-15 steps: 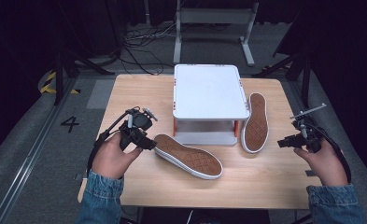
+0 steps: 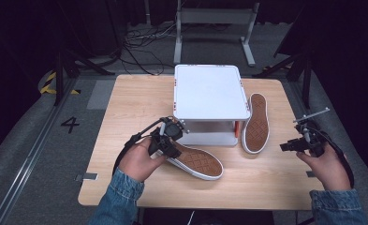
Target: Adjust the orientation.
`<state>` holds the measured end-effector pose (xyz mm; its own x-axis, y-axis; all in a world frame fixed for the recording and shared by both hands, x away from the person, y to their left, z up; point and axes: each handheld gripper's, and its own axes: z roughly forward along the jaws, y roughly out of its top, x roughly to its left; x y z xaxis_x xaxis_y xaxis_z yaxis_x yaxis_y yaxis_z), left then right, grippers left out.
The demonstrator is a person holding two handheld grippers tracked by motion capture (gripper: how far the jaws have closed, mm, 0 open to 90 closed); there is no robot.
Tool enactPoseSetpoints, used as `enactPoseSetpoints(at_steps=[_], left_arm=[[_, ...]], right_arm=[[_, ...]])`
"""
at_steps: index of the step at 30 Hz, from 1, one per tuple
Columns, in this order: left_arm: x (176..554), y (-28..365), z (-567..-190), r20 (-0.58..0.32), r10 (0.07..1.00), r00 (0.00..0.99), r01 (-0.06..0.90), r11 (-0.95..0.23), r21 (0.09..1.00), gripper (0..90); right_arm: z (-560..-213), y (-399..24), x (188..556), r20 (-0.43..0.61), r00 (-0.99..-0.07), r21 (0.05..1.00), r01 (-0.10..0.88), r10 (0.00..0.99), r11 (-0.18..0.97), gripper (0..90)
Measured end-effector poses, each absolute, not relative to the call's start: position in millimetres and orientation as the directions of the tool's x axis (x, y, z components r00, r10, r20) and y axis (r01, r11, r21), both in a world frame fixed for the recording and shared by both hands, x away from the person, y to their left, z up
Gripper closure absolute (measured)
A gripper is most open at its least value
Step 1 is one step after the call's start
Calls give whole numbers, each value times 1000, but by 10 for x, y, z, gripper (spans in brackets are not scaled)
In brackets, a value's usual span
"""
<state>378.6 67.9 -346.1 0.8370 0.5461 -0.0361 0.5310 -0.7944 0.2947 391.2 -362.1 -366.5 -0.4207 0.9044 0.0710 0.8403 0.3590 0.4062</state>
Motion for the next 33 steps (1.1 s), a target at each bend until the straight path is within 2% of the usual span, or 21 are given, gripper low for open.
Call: enactPoseSetpoints(at_steps=[9, 14, 17, 22, 28, 33], left_arm=[[3803, 574, -3541, -33, 535, 844, 524, -810, 263, 701], [3839, 552, -3630, -60, 559, 827, 554, -794, 251, 749], [3861, 551, -3711, -55, 569, 821, 567, -799, 200, 751], [3852, 575, -3726, -63, 565, 822, 565, -799, 206, 756], [3741, 567, -3888, -97, 534, 840, 541, -838, 72, 751], [3654, 592, -3977, -102, 522, 847, 527, -849, 31, 701]], right_arm=[[-3682, -3642, 3886, 72, -416, 402, 844, 906, 356, 570], [-3694, -3609, 3893, 67, -424, 397, 841, 903, 366, 569], [-3693, -3610, 3899, 67, -425, 400, 840, 903, 366, 566], [-3682, -3600, 3907, 63, -430, 401, 837, 901, 372, 561], [-3640, -3548, 3978, 59, -443, 412, 827, 895, 382, 550], [-3644, -3444, 4048, 59, -469, 409, 817, 881, 407, 541]])
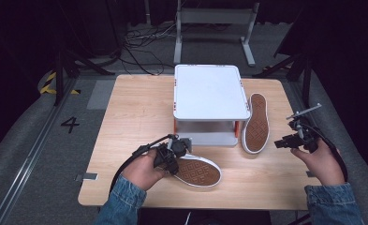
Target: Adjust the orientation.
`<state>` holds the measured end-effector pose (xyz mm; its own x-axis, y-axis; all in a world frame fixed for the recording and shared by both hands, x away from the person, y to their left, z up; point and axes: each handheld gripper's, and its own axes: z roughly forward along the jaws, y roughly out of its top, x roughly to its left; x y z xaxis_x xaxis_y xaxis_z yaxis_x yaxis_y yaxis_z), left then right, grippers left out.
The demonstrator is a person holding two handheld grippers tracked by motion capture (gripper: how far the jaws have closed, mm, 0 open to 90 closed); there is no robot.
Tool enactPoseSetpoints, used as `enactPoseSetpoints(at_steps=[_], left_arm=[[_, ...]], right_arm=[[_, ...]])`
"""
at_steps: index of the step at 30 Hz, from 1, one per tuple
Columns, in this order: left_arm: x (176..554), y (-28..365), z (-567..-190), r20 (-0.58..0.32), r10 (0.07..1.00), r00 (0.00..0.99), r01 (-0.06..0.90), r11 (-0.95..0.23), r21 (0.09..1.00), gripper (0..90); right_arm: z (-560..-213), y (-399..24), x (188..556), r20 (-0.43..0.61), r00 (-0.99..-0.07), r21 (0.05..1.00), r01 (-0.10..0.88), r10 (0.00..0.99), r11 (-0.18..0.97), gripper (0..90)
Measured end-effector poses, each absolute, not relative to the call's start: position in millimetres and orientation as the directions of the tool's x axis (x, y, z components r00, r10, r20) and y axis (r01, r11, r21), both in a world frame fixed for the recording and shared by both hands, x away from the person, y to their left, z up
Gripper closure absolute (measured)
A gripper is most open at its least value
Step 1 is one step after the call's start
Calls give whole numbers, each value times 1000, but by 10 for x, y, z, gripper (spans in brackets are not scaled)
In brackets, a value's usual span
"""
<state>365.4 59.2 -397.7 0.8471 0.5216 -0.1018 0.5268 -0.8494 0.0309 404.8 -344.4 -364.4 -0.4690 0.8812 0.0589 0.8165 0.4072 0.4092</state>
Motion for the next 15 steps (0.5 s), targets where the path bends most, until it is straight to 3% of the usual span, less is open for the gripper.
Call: enactPoseSetpoints(at_steps=[4, 10, 15], left_arm=[[3583, 634, -3870, -69, 532, 844, 535, -844, 43, 595], [3549, 700, -3578, 33, 503, 864, 481, -842, 245, 326], [3681, 618, -3659, 33, 465, 885, 442, -860, 256, 257]], right_arm=[[-3640, -3389, 4076, 56, -483, 411, 809, 874, 421, 529], [-3649, -3424, 4071, 64, -473, 413, 814, 879, 408, 523], [-3668, -3488, 4003, 77, -460, 406, 825, 885, 393, 522]])
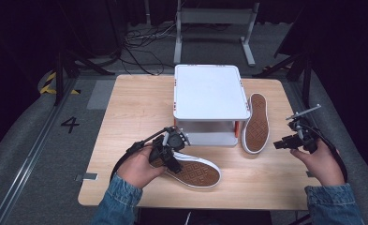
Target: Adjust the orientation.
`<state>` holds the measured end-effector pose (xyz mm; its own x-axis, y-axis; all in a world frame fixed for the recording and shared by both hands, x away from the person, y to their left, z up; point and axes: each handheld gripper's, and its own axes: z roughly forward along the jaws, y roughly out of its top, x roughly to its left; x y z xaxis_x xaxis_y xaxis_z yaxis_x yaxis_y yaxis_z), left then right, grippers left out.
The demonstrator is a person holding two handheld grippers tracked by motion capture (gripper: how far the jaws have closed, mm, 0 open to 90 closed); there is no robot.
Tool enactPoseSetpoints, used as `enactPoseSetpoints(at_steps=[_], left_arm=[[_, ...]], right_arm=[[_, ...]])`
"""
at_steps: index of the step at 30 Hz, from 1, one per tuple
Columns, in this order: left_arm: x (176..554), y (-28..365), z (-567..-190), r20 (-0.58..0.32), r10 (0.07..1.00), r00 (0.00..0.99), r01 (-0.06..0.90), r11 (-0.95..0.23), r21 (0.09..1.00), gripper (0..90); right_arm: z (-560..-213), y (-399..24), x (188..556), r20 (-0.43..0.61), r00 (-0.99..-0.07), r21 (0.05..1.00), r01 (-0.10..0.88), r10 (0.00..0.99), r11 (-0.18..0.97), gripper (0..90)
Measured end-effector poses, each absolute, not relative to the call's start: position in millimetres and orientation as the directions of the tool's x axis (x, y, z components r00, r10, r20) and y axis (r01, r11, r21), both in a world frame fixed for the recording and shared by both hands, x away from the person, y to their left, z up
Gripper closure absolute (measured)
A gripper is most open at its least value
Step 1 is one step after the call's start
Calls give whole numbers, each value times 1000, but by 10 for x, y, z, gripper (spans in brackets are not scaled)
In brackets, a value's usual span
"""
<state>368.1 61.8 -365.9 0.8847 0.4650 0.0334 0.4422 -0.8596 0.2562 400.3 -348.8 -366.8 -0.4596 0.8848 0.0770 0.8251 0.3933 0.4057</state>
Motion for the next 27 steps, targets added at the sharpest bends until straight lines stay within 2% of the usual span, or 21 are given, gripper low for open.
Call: enactPoseSetpoints(at_steps=[4, 5, 6, 9, 17, 20, 25, 27], left_arm=[[3811, 526, -3770, 56, 439, 897, 414, -878, 239, 154], [3844, 501, -3793, 76, 449, 890, 420, -874, 245, 145], [3889, 487, -3824, 57, 452, 890, 427, -872, 241, 161], [3962, 456, -3906, 26, 397, 917, 383, -897, 220, 143], [4164, 591, -4003, -163, 331, 929, 364, -895, 258, 152], [4194, 648, -4018, -221, 302, 927, 352, -905, 240, 159], [4142, 718, -3989, -165, 255, 953, 288, -931, 224, 209], [4082, 698, -4037, -112, 233, 966, 253, -942, 221, 208]], right_arm=[[-3676, -3608, 3909, 82, -429, 407, 838, 900, 363, 532], [-3673, -3627, 3889, 74, -424, 409, 838, 902, 361, 549], [-3668, -3655, 3860, 59, -425, 414, 834, 903, 365, 556], [-3649, -3748, 3788, 77, -400, 426, 841, 913, 332, 552], [-3672, -3845, 3687, 78, -379, 424, 850, 922, 314, 548], [-3685, -3844, 3679, 76, -386, 422, 848, 920, 321, 541], [-3695, -3833, 3676, 80, -393, 418, 847, 916, 328, 535], [-3698, -3822, 3679, 84, -392, 420, 848, 916, 324, 533]])
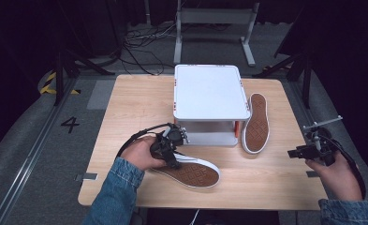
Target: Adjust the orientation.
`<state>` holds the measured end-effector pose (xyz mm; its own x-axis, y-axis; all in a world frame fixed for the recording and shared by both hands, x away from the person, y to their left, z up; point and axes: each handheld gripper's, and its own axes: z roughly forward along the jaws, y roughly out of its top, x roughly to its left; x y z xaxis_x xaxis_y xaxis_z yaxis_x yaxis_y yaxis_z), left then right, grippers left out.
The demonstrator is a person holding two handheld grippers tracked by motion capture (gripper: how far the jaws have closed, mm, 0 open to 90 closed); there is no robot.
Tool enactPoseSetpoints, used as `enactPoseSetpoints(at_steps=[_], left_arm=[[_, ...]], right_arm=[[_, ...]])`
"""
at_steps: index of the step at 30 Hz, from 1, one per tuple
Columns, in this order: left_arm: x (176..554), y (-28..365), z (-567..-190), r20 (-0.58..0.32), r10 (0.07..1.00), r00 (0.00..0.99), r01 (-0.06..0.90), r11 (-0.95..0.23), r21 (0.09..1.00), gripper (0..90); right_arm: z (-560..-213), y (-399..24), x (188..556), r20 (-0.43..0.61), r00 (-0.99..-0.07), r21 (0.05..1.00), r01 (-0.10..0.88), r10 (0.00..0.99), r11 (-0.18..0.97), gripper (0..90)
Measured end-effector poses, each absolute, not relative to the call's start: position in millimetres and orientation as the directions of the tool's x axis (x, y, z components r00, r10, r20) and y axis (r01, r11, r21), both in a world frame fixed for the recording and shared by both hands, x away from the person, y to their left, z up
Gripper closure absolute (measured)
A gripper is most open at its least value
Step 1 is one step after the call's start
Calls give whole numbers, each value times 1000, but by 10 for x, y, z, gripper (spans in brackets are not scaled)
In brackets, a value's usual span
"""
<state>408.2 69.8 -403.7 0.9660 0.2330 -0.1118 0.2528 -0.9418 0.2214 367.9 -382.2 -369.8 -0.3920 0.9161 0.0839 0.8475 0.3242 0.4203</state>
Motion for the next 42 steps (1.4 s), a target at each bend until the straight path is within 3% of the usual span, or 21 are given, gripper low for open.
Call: enactPoseSetpoints(at_steps=[2, 5, 8, 15, 17, 20, 25, 30, 37, 38, 42], left_arm=[[4012, 634, -4109, -45, 186, 981, 191, -962, 196, 156], [3980, 582, -4154, -37, 173, 984, 176, -970, 167, 112], [3993, 595, -4154, -64, 186, 980, 194, -968, 161, 123], [3885, 640, -4088, -81, 199, 977, 209, -967, 144, 272], [3921, 706, -4054, -132, 228, 965, 247, -958, 146, 319], [4015, 893, -3987, -303, 285, 909, 350, -918, 185, 461], [3866, 951, -3919, -223, 314, 923, 358, -914, 191, 494], [3766, 1146, -3777, -155, 400, 903, 425, -883, 198, 503], [3723, 1763, -3505, -70, 608, 791, 601, -751, 273, 526], [3739, 1845, -3478, -98, 632, 769, 628, -716, 305, 546], [3796, 1950, -3491, -43, 693, 720, 668, -673, 317, 585]], right_arm=[[-3704, -3809, 3688, 81, -400, 416, 846, 913, 334, 529], [-3711, -3788, 3695, 79, -410, 414, 843, 909, 344, 526], [-3713, -3775, 3703, 74, -416, 416, 839, 906, 351, 524], [-3708, -3737, 3737, 76, -422, 420, 835, 903, 355, 517], [-3705, -3717, 3761, 74, -430, 420, 832, 900, 363, 516], [-3699, -3663, 3808, 69, -446, 422, 824, 892, 379, 516], [-3683, -3560, 3905, 65, -475, 428, 808, 878, 406, 516], [-3647, -3503, 3960, 67, -491, 441, 795, 868, 416, 517], [-3646, -3392, 4053, 67, -515, 442, 783, 855, 437, 515], [-3649, -3376, 4057, 64, -516, 439, 783, 854, 440, 515], [-3671, -3355, 4060, 65, -518, 434, 784, 853, 444, 516]])
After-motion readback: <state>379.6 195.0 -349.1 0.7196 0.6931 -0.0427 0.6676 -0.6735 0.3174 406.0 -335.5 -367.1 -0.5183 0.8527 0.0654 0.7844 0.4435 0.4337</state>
